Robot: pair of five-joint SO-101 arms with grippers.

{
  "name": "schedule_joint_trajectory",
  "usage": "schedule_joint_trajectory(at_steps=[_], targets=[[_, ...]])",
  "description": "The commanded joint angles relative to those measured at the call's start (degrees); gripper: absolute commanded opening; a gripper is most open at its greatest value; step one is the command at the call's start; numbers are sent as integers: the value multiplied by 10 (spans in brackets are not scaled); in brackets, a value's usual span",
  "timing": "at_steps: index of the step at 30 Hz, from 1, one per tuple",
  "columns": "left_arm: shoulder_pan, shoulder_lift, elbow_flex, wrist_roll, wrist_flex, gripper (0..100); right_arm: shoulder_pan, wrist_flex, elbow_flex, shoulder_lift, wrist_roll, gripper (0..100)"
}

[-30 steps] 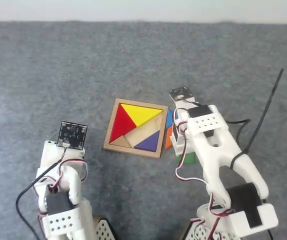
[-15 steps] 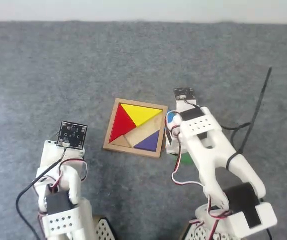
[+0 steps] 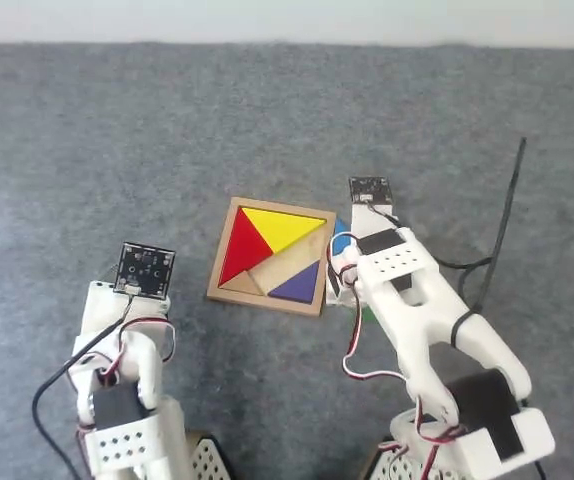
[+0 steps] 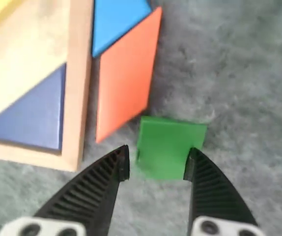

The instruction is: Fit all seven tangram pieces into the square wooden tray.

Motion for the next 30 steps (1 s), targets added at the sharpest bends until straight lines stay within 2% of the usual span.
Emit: schedule_joint_trajectory(at_steps=[1, 4, 6, 15, 19, 24, 30], targets=[[0, -7, -6, -6, -16, 58, 21, -11, 3, -18, -6, 296], [0, -7, -6, -6, -16, 58, 23, -11, 4, -18, -5, 368], [0, -7, -6, -6, -16, 58, 23, -12, 4, -14, -5, 360], [0, -7, -6, -6, -15, 58, 22, -35, -25, 66, -5, 231], [0, -7, -6, -6, -15, 58, 22, 5, -70, 109, -5, 171], [0, -7, -7, -6, -15, 58, 22, 44, -91, 108, -3, 42], [-1, -7, -7, -6, -15, 58, 44, 93, -105, 22, 47, 35]])
